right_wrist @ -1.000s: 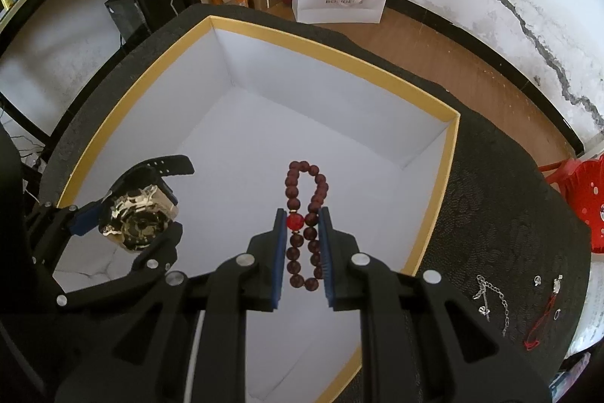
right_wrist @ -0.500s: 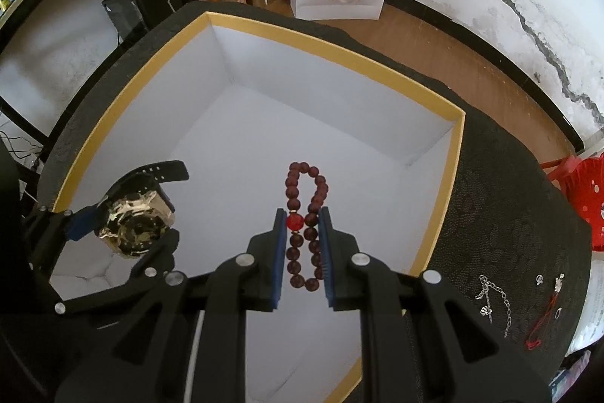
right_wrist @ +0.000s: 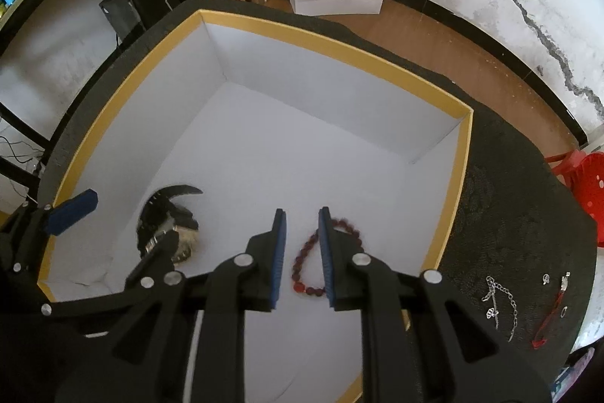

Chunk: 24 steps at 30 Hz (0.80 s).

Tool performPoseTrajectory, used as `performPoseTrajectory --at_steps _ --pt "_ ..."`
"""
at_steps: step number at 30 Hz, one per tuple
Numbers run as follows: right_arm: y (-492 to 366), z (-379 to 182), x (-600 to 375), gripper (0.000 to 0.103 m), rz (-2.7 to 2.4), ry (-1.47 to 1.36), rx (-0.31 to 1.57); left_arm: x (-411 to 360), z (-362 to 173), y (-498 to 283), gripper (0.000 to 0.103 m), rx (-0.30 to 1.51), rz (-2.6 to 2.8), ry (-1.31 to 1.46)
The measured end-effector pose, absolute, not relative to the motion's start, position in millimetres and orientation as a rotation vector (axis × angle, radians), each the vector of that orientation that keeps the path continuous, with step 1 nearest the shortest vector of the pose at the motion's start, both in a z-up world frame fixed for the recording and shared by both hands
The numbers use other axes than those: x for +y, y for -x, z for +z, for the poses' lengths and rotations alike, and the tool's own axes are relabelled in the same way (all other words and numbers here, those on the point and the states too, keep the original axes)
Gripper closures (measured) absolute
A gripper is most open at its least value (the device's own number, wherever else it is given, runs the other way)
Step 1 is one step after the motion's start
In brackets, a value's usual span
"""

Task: Organize jewelry
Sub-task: 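Open both tools to drop the watch and bracelet inside the box, then withdraw both tools from the box back over the tablecloth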

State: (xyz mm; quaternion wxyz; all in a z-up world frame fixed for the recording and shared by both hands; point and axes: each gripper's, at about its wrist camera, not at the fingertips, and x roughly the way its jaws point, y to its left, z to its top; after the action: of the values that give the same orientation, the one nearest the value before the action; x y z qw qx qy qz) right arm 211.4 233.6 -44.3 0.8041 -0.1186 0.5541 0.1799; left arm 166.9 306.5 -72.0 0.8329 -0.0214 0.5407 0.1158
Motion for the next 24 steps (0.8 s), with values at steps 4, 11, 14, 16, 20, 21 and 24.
performPoseTrajectory --at_steps 4,11,14,16,20,21,24 --pt "-207 -34 232 0.042 0.380 0.247 1.155 306 -68 -166 0.014 1.136 0.242 0.046" --pt "-198 -9 224 0.021 0.374 0.209 1.123 303 -53 -157 0.009 1.119 0.243 0.040" --pt "-189 3 218 0.017 0.375 0.201 1.108 303 -42 -152 0.006 1.106 0.252 0.039" --pt "-182 13 208 0.017 0.370 0.185 1.106 300 -33 -147 0.006 1.099 0.247 0.031" --pt "-164 42 180 0.017 0.344 0.159 1.067 291 -15 -134 0.006 1.073 0.239 0.018" --pt "-160 46 174 0.017 0.339 0.156 1.061 288 -9 -129 0.006 1.067 0.237 0.018" --pt "-142 70 142 0.017 0.308 0.141 1.027 272 8 -117 0.006 1.045 0.224 0.001"
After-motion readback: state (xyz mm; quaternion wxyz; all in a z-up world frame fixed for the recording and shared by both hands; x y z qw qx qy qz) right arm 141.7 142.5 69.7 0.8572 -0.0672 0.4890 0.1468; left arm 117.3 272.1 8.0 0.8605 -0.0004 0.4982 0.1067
